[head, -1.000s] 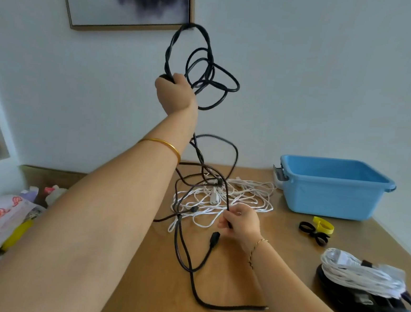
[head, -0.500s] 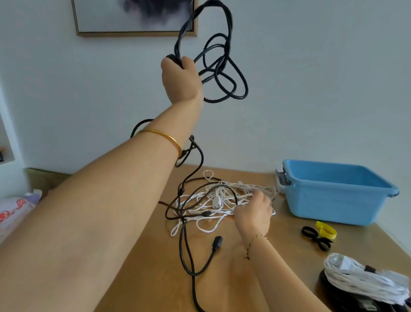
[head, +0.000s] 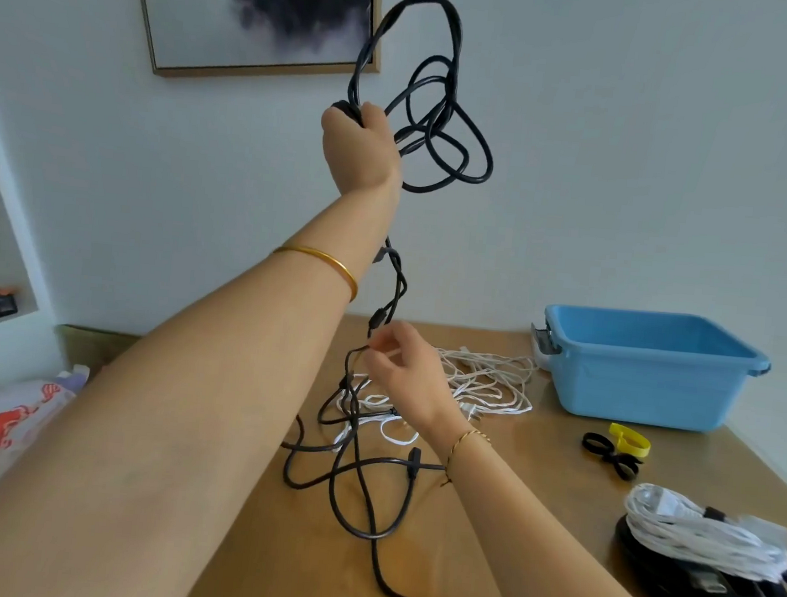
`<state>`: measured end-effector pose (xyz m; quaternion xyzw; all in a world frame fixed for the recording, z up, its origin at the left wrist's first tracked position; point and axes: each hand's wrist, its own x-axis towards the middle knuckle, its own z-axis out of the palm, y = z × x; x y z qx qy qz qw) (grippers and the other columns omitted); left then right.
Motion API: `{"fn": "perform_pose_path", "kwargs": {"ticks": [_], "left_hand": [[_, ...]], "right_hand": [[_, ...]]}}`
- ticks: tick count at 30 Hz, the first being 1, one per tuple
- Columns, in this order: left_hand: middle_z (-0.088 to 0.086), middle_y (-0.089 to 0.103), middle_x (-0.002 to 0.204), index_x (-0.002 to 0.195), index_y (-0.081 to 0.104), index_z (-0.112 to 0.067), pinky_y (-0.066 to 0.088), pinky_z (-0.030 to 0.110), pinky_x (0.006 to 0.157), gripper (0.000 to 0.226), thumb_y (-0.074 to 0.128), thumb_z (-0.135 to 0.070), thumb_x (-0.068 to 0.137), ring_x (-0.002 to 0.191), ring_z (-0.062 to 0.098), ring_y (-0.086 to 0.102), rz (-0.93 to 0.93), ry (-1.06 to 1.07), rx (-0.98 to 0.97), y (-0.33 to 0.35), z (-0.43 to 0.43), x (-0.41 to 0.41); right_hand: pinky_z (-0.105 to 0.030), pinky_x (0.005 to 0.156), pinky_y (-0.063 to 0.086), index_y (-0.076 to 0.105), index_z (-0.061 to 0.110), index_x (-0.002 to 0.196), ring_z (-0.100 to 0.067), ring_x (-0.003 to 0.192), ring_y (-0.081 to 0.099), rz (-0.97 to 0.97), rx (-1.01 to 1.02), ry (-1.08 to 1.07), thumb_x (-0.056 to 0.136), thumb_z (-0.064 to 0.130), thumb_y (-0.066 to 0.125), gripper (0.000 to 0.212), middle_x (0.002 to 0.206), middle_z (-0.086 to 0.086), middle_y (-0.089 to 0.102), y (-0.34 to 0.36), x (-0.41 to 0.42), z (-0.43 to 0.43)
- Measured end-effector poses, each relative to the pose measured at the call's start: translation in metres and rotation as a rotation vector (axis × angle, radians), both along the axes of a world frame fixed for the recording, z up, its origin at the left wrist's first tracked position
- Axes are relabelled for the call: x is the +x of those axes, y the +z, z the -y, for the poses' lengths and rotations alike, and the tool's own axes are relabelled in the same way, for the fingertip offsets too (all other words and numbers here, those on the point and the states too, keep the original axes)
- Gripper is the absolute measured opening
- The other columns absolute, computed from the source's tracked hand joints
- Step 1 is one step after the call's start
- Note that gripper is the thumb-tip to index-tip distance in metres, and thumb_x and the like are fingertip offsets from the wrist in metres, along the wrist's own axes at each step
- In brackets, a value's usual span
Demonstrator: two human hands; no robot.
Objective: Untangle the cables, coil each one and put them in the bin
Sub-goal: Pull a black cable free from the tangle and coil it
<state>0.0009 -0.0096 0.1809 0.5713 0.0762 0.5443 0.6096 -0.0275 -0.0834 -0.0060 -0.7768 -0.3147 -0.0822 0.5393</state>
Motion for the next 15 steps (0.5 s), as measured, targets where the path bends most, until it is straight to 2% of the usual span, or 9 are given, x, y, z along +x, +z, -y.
{"fn": "perform_pose_path", "kwargs": {"ticks": [2,5,7,9,11,12,14,15], "left_hand": [[0.008,0.052,0.079,0.077,0.038,-0.01,0.058,0.043,0.074,0.019,0.04,-0.01,0.096,0.067,0.02,0.051,-0.002,-0.019,-0.01,-0.002,0.0,0.0],[0.005,0.051,0.074,0.078,0.04,-0.009,0.057,0.036,0.066,0.019,0.039,-0.009,0.096,0.062,0.016,0.049,-0.019,-0.058,-0.026,-0.009,0.003,-0.002],[0.003,0.049,0.07,0.084,0.043,-0.006,0.051,0.022,0.052,0.014,0.038,-0.008,0.097,0.056,0.013,0.047,-0.031,-0.122,-0.043,-0.019,0.007,-0.004],[0.004,0.049,0.066,0.08,0.045,-0.006,0.044,0.017,0.044,0.018,0.037,-0.006,0.097,0.053,0.013,0.046,-0.056,-0.205,-0.052,-0.032,0.011,-0.005],[0.004,0.049,0.064,0.071,0.045,-0.008,0.045,0.018,0.045,0.026,0.038,-0.004,0.096,0.052,0.012,0.046,-0.106,-0.266,-0.042,-0.048,0.015,-0.002],[0.004,0.049,0.064,0.068,0.045,-0.008,0.046,0.019,0.046,0.028,0.039,-0.004,0.095,0.052,0.012,0.046,-0.139,-0.302,-0.039,-0.058,0.016,-0.001],[0.004,0.05,0.063,0.067,0.047,-0.007,0.05,0.02,0.047,0.029,0.041,-0.003,0.095,0.05,0.01,0.049,-0.212,-0.373,-0.025,-0.079,0.019,0.003],[0.003,0.051,0.06,0.066,0.049,-0.006,0.051,0.022,0.049,0.03,0.042,-0.003,0.095,0.047,0.009,0.05,-0.261,-0.386,0.0,-0.091,0.02,0.005]], "right_hand": [[-0.033,0.066,0.051,0.055,0.014,0.1,-0.023,0.081,0.063,-0.097,0.078,0.015,0.089,0.01,0.043,0.016,0.091,-0.004,0.062,0.003,-0.001,0.0],[-0.027,0.054,0.05,0.051,0.009,0.106,-0.022,0.072,0.064,-0.396,0.363,0.035,0.094,0.008,0.037,0.019,0.092,-0.011,0.063,0.012,0.0,0.006],[-0.032,0.06,0.054,0.046,0.008,0.118,-0.024,0.08,0.068,-0.63,0.595,0.129,0.1,0.023,0.038,0.025,0.105,-0.016,0.064,0.019,0.005,0.013],[-0.039,0.071,0.056,0.041,0.013,0.126,-0.029,0.092,0.067,-0.798,0.797,0.229,0.101,0.038,0.037,0.036,0.115,-0.019,0.06,0.024,0.012,0.022],[-0.038,0.074,0.055,0.042,0.016,0.127,-0.027,0.092,0.066,-0.808,0.792,0.175,0.099,0.043,0.038,0.039,0.115,-0.016,0.059,0.027,0.021,0.029],[-0.033,0.069,0.053,0.044,0.015,0.125,-0.022,0.084,0.064,-0.783,0.719,0.07,0.099,0.041,0.039,0.036,0.109,-0.012,0.059,0.027,0.025,0.033],[-0.025,0.056,0.041,0.048,0.011,0.117,-0.012,0.063,0.048,-0.712,0.593,-0.178,0.099,0.025,0.042,0.024,0.089,-0.006,0.053,0.025,0.034,0.041],[-0.023,0.053,0.036,0.05,0.011,0.109,-0.011,0.059,0.041,-0.685,0.584,-0.276,0.097,0.016,0.042,0.016,0.082,-0.004,0.048,0.024,0.04,0.047]]}}
